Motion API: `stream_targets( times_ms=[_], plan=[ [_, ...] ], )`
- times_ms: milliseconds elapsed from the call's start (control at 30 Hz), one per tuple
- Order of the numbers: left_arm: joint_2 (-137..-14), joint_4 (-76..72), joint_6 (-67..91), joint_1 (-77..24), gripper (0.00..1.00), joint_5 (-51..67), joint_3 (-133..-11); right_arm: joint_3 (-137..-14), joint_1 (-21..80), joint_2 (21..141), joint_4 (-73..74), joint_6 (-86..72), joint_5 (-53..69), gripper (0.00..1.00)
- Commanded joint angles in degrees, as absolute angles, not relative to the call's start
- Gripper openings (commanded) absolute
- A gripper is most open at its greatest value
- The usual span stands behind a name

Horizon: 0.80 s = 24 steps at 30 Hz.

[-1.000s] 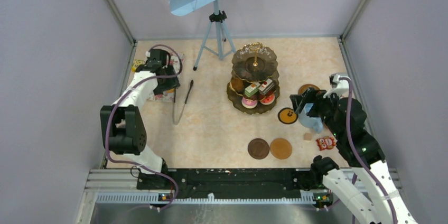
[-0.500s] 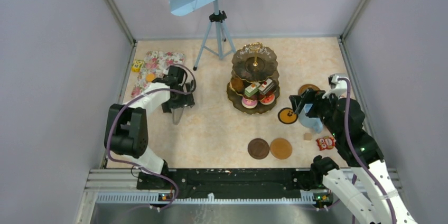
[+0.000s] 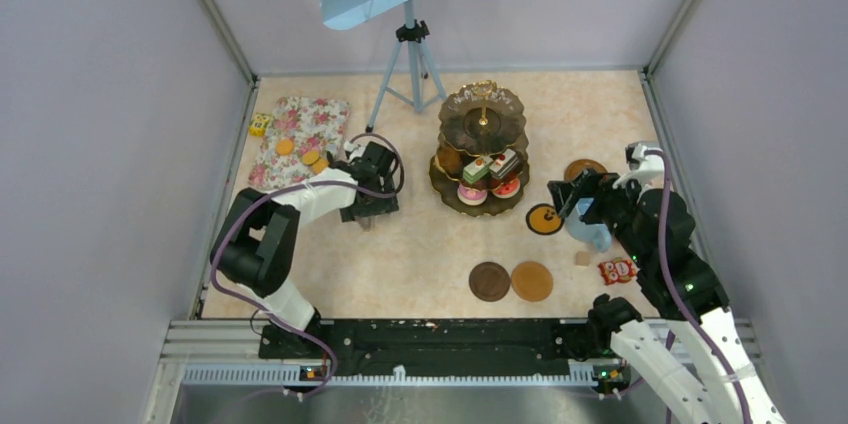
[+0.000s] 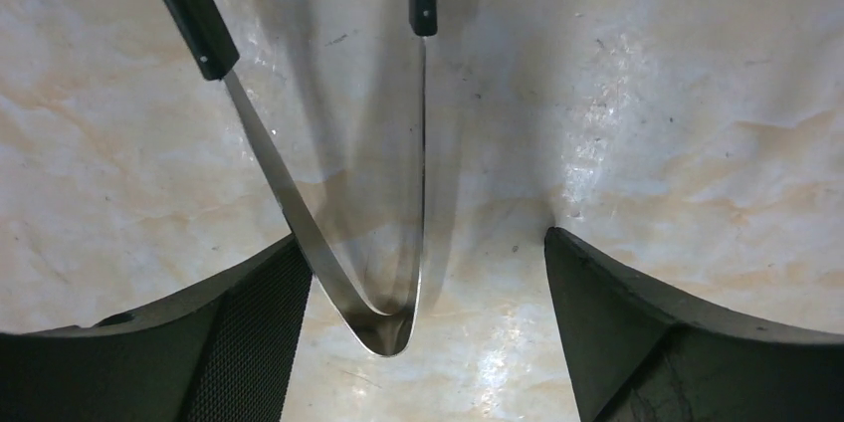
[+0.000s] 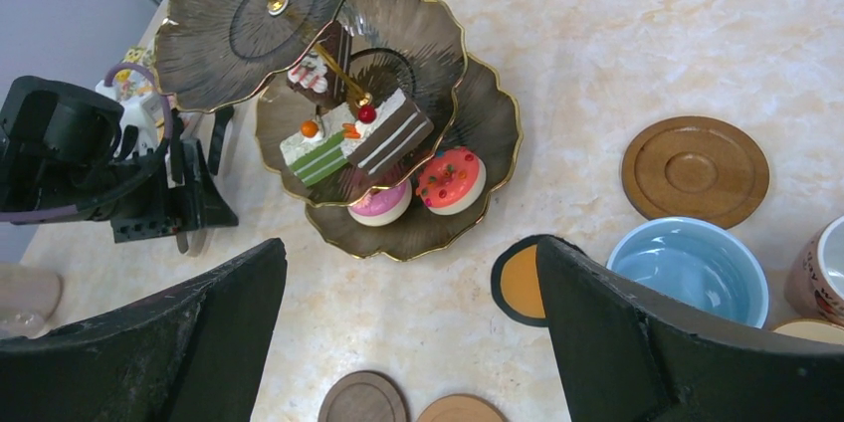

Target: Serve the afternoon tea

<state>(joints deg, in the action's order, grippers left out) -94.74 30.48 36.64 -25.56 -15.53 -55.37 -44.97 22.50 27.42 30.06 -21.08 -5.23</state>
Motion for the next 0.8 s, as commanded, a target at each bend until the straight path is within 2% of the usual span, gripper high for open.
stream_targets(
  times_ms=[0,133,267,633,767],
  plan=[
    [-93.5,25.8,41.9,-26.0,0.92,-25.5,-53.1,-44.9,23.2,26.8,29.5,-21.9,-3.9,0.94],
    [-94.2,21.8,42.1,-26.7,0.9,-31.1,-51.4,-45.0,23.2,26.7,30.1,-21.9,-3.3,0.93],
    [-94.8,16.2,43.3,-28.0,0.78,-34.6,-46.8,-44.1,23.2,25.9,29.9,-22.5,-3.1,0.93],
    [-96.9,9.9,43.1,-30.4,0.76,-39.2,-43.6,-42.7,23.2,24.9,29.2,-23.3,-1.3,0.93],
    [-98.4,12.1,44.6,-30.4,0.68,-40.0,-45.6,-43.0,23.2,24.2,29.4,-23.2,-1.7,0.93]
  ],
)
